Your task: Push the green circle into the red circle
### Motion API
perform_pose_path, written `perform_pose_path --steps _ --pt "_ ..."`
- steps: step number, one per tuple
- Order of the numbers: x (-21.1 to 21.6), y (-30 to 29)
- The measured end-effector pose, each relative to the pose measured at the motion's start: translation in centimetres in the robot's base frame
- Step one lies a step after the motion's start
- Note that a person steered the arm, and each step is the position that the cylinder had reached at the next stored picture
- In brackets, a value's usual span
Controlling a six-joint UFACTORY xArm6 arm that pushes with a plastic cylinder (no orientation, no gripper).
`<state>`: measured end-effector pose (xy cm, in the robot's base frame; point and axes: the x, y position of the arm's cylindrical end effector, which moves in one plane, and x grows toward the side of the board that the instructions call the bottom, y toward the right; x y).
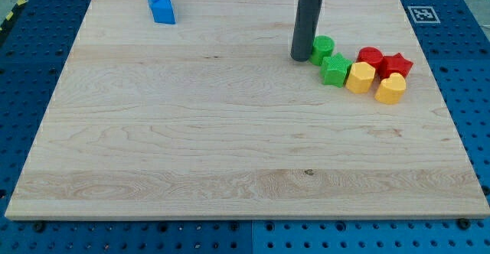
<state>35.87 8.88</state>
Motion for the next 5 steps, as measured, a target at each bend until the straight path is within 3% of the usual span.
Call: perform_pose_path --steps 1,5 --pt "-2.0 0.1" --pt "-1.0 2.5"
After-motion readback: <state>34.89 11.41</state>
